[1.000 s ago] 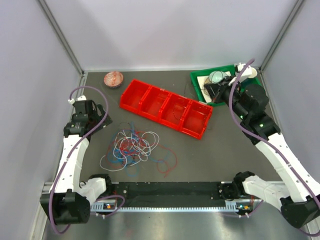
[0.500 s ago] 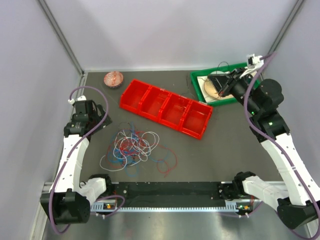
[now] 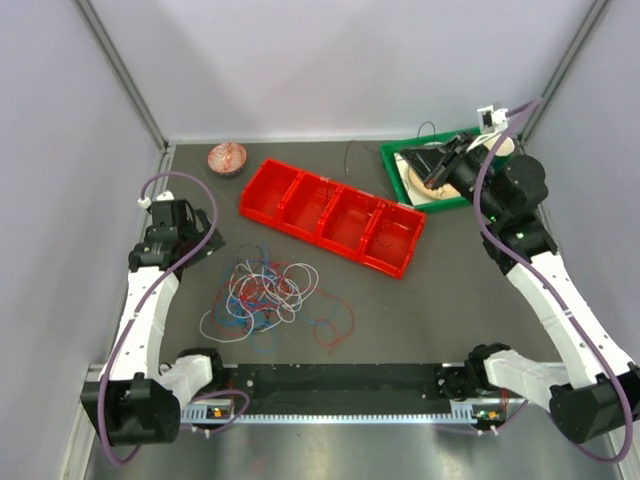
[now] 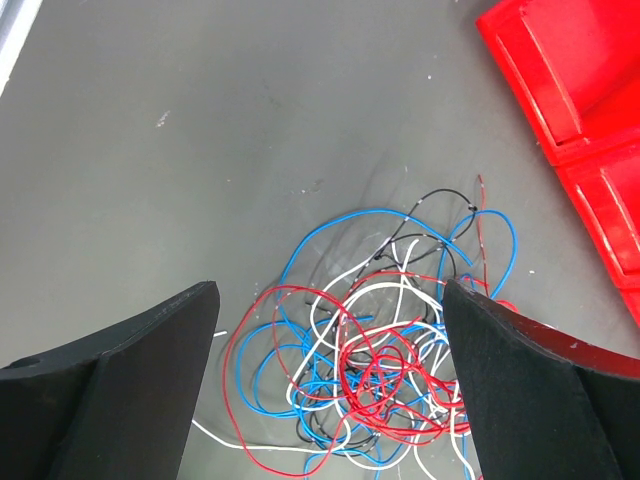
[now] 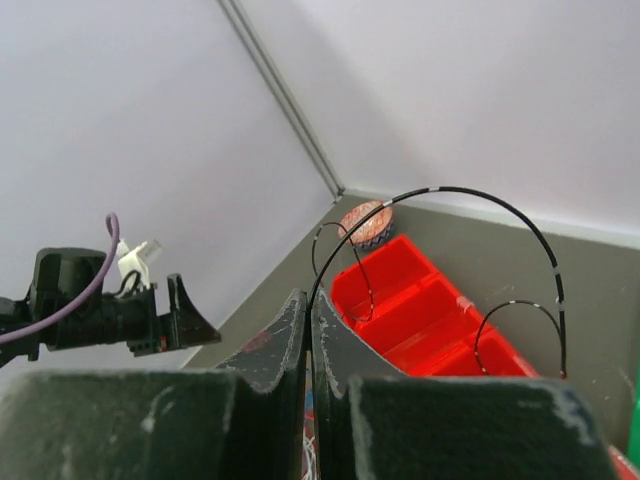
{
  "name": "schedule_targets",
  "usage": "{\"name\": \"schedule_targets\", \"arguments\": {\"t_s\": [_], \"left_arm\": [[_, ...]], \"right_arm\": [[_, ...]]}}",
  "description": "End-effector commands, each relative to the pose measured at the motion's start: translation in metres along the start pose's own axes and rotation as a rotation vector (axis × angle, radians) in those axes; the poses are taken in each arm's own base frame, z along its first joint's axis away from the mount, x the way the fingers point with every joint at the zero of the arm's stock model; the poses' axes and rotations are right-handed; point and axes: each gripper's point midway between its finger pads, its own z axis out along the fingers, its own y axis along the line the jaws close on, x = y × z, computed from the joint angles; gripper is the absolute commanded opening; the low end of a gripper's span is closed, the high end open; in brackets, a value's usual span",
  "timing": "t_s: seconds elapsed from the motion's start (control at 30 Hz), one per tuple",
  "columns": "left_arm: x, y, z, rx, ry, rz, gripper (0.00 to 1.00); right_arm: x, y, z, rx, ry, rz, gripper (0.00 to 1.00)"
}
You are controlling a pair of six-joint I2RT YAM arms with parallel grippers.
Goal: Untangle the cables
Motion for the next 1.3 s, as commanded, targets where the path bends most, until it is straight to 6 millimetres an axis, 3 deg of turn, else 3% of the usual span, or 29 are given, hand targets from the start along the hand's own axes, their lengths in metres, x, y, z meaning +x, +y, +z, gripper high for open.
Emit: {"name": "schedule_targets", "arguments": {"t_s": [0.0, 0.27, 0.77, 0.97, 1.27], "left_arm": [[-0.005, -0.007, -0.001, 0.033, -0.01, -0.007, 0.99], [-0.006, -0.007, -0.004, 0.032, -0.014, -0.003, 0.99], [-0.003, -0.004, -0.002, 0.022, -0.016, -0.007, 0.99], [-0.002, -0.004, -0.001, 0.022, -0.013, -0.005, 0.99], [-0.004, -0.008, 0.0, 0.034, -0.013, -0.011, 0.99]], "right_arm": [[0.004, -0.001, 0.0, -0.077, -0.028, 0.042, 0.0], [0.012, -0.023, -0.005, -0.126, 0.015, 0.092, 0.0], [0.012, -0.033, -0.006, -0.118, 0.025, 0.084, 0.0], [0.017, -0.056, -0.017, -0.058, 0.024, 0.097, 0.0], [0.043, -0.08, -0.029, 0.009, 0.064, 0.115, 0.0]]}}
